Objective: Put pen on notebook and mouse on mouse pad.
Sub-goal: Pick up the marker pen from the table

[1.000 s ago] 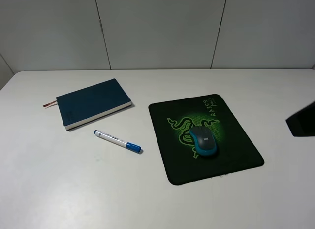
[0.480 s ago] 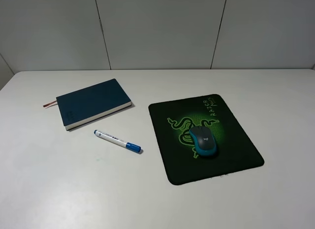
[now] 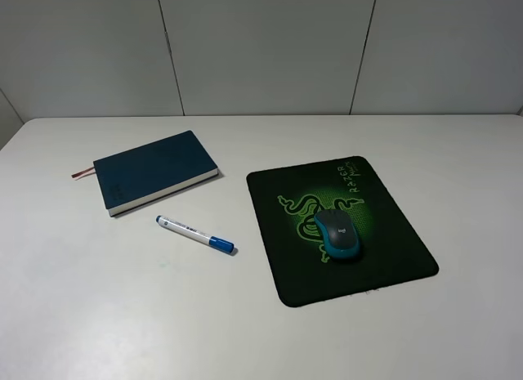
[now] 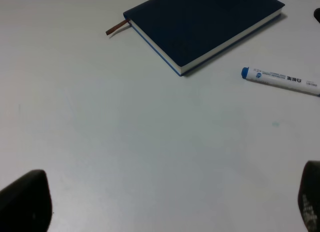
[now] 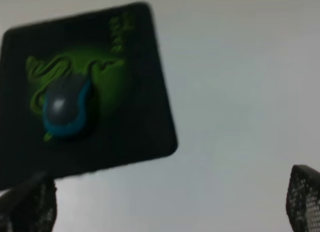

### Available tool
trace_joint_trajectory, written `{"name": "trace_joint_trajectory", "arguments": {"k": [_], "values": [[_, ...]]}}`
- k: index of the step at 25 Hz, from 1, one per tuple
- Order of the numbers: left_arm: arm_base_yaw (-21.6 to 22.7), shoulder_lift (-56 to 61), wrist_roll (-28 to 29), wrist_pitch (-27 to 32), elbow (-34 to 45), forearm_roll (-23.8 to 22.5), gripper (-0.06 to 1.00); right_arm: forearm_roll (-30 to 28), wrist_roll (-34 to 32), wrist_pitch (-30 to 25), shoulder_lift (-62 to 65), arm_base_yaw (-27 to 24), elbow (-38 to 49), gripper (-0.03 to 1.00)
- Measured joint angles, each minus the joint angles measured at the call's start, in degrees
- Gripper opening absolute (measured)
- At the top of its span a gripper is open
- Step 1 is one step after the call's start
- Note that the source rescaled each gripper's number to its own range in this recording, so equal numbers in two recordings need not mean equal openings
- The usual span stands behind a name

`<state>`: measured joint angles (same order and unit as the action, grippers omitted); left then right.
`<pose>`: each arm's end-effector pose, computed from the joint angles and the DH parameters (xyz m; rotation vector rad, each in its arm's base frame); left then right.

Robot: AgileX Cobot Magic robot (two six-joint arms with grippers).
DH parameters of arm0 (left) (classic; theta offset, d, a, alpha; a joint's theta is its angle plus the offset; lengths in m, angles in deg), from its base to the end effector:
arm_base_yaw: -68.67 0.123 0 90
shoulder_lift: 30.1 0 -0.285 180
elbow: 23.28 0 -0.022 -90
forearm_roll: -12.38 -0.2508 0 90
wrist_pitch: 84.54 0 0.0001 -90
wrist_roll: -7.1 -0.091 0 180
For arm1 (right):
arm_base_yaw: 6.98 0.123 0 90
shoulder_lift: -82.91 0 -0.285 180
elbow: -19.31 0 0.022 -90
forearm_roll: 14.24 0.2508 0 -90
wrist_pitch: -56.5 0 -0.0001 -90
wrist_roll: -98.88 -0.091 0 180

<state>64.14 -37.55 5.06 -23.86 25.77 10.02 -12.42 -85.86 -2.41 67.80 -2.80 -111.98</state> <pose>-0.0045 0.0036 0.2751 0.1154 2.0413 0.0222 0.0165 0.0037 0.2784 0.0121 2.1443 0.1297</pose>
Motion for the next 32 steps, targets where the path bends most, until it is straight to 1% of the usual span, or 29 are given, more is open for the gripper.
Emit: {"name": "trace_joint_trajectory", "arguments": {"k": [2, 5, 12, 32], "values": [[0.00, 0.00, 0.00, 0.00, 0.00, 0.00, 0.98, 0.20, 0.13, 0.00, 0.64, -1.64, 0.00, 1.00], [0.00, 0.00, 0.00, 0.00, 0.00, 0.00, 0.98, 0.35, 0.69, 0.05, 2.04, -2.35, 0.00, 1.00], [0.00, 0.00, 0.00, 0.00, 0.00, 0.00, 0.98, 1.24, 3.25, 0.06, 7.56, -2.49, 0.24, 1.00], [0.00, 0.00, 0.00, 0.00, 0.00, 0.00, 0.98, 2.18, 3.95, 0.06, 7.68, -2.49, 0.30, 1.00]]}}
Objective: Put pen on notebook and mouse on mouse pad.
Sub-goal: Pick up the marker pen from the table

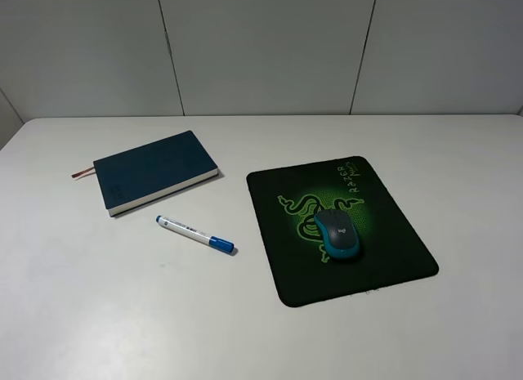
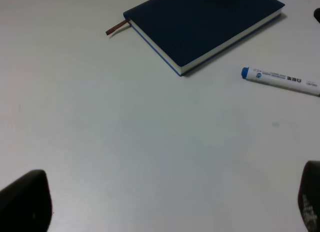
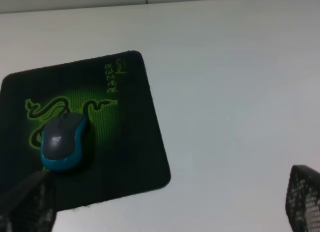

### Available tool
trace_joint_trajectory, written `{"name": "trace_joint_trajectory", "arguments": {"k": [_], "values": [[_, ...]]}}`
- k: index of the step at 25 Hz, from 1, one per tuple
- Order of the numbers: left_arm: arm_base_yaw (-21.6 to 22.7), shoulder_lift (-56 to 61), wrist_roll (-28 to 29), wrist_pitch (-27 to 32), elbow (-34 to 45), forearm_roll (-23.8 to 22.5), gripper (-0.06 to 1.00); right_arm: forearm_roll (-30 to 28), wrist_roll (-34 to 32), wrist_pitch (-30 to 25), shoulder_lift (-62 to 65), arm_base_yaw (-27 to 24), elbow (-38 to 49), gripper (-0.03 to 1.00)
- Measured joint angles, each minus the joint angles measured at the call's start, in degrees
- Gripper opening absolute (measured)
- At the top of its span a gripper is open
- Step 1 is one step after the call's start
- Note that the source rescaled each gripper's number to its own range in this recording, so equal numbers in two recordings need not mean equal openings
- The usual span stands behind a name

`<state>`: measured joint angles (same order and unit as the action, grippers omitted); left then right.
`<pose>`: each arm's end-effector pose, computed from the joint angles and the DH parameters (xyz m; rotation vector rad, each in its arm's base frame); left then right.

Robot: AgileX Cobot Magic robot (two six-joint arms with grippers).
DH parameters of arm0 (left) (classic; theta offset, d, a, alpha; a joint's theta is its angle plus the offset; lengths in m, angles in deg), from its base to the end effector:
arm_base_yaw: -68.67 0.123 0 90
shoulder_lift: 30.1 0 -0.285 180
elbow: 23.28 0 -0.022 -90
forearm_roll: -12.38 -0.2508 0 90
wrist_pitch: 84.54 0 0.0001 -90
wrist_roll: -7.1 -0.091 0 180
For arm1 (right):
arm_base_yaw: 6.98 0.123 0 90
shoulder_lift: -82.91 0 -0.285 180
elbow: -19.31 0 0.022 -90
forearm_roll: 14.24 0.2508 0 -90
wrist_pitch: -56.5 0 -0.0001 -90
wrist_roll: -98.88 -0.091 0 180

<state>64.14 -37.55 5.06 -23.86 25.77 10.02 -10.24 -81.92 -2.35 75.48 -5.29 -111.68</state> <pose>-0.0045 0.0036 0.2751 0.1154 2.0413 0.0222 -0.0038 0.0053 0.2780 -0.0174 2.0119 0.1108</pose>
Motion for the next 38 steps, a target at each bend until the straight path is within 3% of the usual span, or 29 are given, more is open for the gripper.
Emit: {"name": "trace_joint_trajectory", "arguments": {"k": [38], "values": [[0.00, 0.00, 0.00, -0.23, -0.69, -0.83, 0.98, 0.17, 0.06, 0.00, 0.00, 0.00, 0.00, 1.00]]}}
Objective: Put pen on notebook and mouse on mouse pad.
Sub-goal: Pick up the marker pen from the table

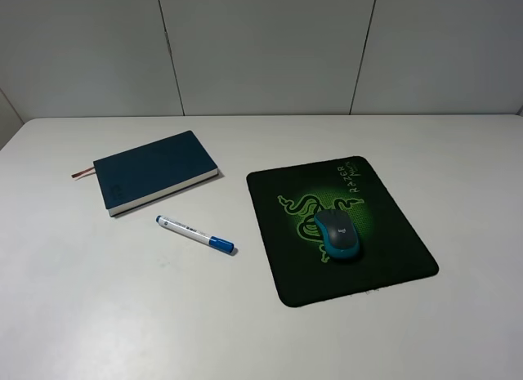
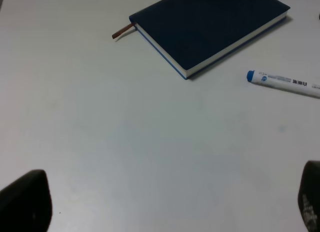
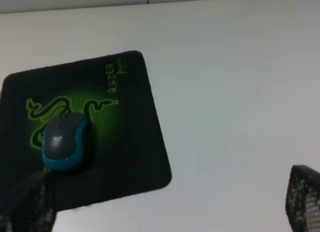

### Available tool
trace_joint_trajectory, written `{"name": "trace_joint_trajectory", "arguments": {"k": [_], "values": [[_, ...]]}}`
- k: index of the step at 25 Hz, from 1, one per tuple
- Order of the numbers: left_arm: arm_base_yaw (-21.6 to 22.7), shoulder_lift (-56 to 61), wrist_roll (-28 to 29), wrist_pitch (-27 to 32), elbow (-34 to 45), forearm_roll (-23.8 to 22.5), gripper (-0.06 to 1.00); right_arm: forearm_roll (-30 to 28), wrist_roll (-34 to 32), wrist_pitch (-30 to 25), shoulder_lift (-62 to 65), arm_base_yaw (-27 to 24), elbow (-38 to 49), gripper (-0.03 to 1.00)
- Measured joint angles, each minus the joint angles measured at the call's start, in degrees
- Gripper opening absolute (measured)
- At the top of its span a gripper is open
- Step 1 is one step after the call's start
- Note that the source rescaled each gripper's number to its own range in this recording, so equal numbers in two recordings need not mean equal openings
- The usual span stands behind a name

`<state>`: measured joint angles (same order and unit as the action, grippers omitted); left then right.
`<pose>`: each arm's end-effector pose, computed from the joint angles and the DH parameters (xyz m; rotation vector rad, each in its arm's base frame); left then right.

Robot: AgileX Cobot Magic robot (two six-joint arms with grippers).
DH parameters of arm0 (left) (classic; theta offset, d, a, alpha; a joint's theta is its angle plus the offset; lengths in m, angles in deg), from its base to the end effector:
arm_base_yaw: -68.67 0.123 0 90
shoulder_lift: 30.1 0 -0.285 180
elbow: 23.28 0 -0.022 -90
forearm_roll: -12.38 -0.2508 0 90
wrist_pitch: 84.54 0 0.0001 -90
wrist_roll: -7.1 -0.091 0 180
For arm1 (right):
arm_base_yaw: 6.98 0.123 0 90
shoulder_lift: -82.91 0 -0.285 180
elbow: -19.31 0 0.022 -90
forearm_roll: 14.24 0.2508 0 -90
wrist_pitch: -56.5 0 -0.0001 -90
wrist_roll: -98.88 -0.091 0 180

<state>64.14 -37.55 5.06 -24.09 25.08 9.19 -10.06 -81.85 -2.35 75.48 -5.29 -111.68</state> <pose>-0.0056 0.0049 0.2788 0.1135 2.0249 0.0390 -0.0038 0.0056 0.2780 -0.0187 2.0118 0.1138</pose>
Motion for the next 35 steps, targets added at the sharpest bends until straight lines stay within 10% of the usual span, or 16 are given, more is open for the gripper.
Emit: {"name": "trace_joint_trajectory", "arguments": {"k": [19, 35], "values": [[-0.45, -41.27, -8.68, 2.15, -28.72, 1.00, 0.96, 0.00, 0.00, 0.00, 0.00, 0.00, 0.00, 1.00], [-24.16, -71.36, -20.52, 4.59, -36.29, 3.19, 0.94, 0.00, 0.11, 0.00, 0.00, 0.00, 0.00, 1.00]]}}
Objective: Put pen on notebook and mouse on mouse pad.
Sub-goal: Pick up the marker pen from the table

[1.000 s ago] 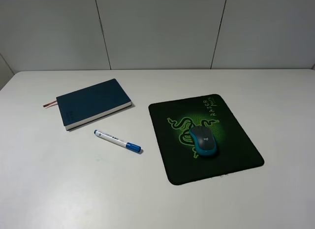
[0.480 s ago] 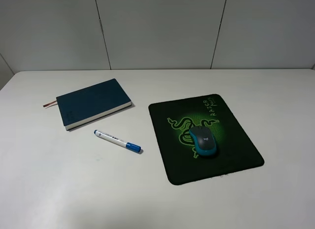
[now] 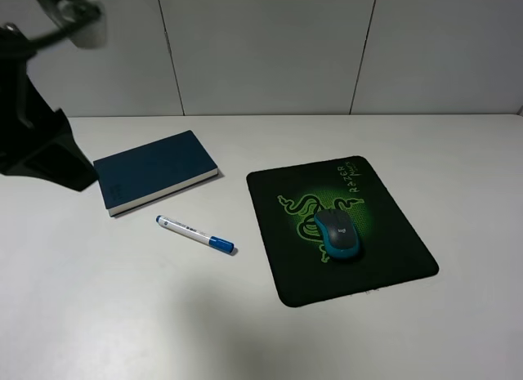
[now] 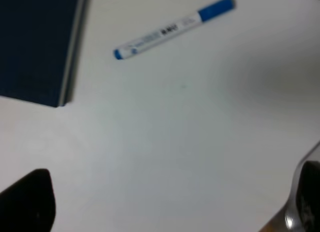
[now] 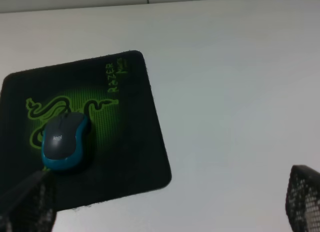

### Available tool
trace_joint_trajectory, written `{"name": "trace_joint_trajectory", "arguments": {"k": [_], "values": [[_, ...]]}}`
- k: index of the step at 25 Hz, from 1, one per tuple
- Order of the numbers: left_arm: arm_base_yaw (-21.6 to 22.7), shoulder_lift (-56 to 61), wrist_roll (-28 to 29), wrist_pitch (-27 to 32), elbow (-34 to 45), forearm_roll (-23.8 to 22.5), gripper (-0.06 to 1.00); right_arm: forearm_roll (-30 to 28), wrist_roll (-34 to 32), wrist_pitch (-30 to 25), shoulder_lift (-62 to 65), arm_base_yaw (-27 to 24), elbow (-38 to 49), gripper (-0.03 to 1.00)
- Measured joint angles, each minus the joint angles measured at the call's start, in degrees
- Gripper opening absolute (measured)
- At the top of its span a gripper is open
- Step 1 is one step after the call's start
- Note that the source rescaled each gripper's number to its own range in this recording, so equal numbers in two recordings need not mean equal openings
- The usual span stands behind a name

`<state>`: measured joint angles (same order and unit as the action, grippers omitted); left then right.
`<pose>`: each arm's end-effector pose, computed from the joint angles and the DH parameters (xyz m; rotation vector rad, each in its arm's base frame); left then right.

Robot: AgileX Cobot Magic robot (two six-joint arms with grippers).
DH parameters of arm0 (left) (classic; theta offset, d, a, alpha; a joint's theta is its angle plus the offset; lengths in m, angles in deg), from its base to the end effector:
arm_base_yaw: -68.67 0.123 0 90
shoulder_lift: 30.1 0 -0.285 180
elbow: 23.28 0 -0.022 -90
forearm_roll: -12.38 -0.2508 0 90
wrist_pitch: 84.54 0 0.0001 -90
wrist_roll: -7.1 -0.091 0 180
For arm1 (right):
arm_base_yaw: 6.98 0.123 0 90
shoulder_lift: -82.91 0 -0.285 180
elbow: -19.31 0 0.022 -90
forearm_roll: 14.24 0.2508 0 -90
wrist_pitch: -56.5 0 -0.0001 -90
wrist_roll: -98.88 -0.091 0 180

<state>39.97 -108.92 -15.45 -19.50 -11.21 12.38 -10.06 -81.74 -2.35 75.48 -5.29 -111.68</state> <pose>0.2043 -0.1118 0.3376 1.1772 2.4542 -0.0311 -0.0038 0.0056 0.2780 -0.0206 2.0118 0.1126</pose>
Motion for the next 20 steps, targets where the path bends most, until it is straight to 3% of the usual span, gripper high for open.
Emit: {"name": "trace_joint_trajectory", "arguments": {"k": [7, 20], "values": [[-4.79, -12.16, -4.71, 2.03, -0.11, -0.53, 0.93, 0.00, 0.00, 0.00, 0.00, 0.00, 0.00, 1.00], [-5.71, -31.91, -13.69, -0.52, -0.45, -5.78, 0.93, 0.00, 0.04, 0.00, 0.00, 0.00, 0.00, 1.00]]}}
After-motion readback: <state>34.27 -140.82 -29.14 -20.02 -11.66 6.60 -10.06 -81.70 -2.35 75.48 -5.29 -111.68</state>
